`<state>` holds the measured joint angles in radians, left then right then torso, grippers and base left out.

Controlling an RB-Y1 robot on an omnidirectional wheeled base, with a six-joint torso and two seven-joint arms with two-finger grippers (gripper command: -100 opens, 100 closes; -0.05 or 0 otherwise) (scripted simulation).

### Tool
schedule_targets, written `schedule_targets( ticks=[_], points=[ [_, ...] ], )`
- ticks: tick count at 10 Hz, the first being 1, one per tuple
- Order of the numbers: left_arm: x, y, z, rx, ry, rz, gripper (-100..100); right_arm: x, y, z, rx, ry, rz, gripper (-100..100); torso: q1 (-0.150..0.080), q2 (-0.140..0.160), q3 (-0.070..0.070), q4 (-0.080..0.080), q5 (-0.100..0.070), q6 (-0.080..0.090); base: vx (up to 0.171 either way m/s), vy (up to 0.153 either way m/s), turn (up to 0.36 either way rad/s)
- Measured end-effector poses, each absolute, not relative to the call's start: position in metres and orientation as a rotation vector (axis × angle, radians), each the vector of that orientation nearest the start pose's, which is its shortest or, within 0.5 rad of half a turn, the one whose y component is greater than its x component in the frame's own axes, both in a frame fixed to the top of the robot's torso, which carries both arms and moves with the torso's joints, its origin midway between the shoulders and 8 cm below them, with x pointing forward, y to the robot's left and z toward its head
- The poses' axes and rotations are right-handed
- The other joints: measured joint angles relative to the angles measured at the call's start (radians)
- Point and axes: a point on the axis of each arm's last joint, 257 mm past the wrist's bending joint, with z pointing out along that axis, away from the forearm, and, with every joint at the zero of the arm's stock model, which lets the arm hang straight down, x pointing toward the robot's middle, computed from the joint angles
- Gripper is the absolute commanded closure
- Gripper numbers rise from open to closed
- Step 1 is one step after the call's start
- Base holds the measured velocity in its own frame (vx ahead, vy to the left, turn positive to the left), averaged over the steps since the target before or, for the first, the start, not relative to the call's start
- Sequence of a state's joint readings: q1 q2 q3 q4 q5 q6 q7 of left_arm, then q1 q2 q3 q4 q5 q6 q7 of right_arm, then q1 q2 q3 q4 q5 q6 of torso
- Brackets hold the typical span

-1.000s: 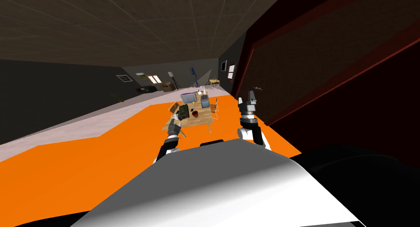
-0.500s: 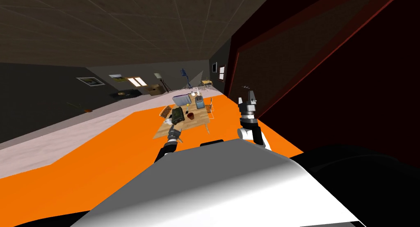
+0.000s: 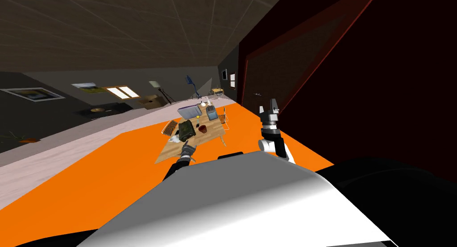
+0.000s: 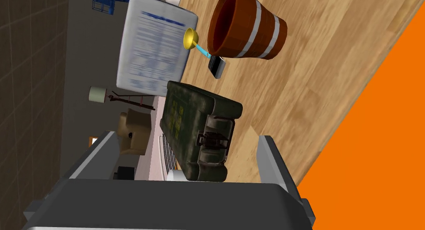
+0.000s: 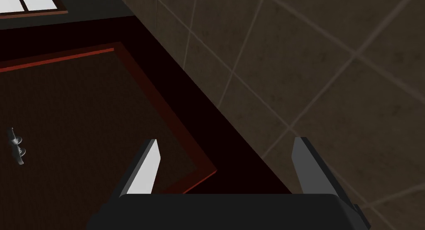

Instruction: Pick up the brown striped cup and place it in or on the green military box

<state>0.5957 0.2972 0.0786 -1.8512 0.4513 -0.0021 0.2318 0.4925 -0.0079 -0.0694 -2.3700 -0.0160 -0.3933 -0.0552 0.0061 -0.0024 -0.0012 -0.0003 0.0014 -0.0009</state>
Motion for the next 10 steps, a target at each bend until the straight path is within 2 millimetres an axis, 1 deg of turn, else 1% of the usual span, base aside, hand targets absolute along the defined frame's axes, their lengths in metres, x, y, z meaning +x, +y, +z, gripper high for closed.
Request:
schedule_targets(
  ticks=[1, 2, 3, 4, 5, 6, 7, 8, 9, 10],
  points=[
    [0.339, 0.41, -0.334, -1.794, 1.003, -1.127, -100, 0.339, -0.3, 0.048, 0.681, 0.595, 1.296, 0, 0.0, 0.0, 0.0, 0.0, 0.0, 0.001, 0.001, 0.048, -0.199],
    [0.334, 0.415, -0.342, -1.835, 0.993, -1.12, -100, 0.339, -0.3, 0.048, 0.681, 0.595, 1.296, 0, 0.0, -0.001, 0.0, 0.0, 0.0, 0.0, 0.007, 0.06, -0.387],
    [0.322, 0.425, -0.353, -1.89, 0.993, -1.091, -100, 0.339, -0.3, 0.048, 0.681, 0.595, 1.296, 0, 0.001, -0.001, 0.0, 0.0, 0.0, 0.001, -0.001, 0.059, -0.27],
    [0.318, 0.433, -0.361, -1.932, 0.982, -1.083, -100, 0.339, -0.3, 0.048, 0.681, 0.595, 1.296, 0, 0.001, -0.001, 0.0, 0.0, 0.0, 0.0, -0.003, 0.059, -0.416],
    [0.307, 0.442, -0.376, -1.987, 0.977, -1.051, -100, 0.339, -0.3, 0.048, 0.681, 0.595, 1.296, 0, 0.001, -0.001, 0.0, 0.0, 0.0, 0.001, -0.009, 0.064, -0.223],
    [0.302, 0.448, -0.383, -2.027, 0.965, -1.04, -100, 0.339, -0.3, 0.048, 0.681, 0.595, 1.296, 0, 0.001, -0.001, 0.0, 0.0, 0.0, 0.0, -0.006, 0.087, -0.358],
    [0.284, 0.458, -0.395, -2.079, 0.962, -1.003, -100, 0.339, -0.3, 0.048, 0.681, 0.595, 1.296, 0, 0.003, -0.001, 0.0, 0.0, 0.0, 0.0, -0.008, 0.075, -0.287],
    [0.28, 0.465, -0.399, -2.115, 0.946, -0.993, -100, 0.339, -0.3, 0.048, 0.681, 0.595, 1.296, 0, 0.002, -0.001, -0.001, 0.0, 0.001, 0.0, -0.024, 0.081, -0.379],
    [0.274, 0.478, -0.411, -2.163, 0.94, -0.956, -100, 0.339, -0.3, 0.048, 0.681, 0.595, 1.296, 0, 0.003, -0.001, 0.0, 0.0, 0.001, 0.001, -0.022, 0.076, -0.268],
    [0.266, 0.481, -0.416, -2.2, 0.925, -0.942, -100, 0.339, -0.3, 0.048, 0.681, 0.595, 1.296, 0, 0.002, -0.001, 0.0, 0.0, 0.001, 0.0, -0.011, 0.08, -0.348]
  ],
)
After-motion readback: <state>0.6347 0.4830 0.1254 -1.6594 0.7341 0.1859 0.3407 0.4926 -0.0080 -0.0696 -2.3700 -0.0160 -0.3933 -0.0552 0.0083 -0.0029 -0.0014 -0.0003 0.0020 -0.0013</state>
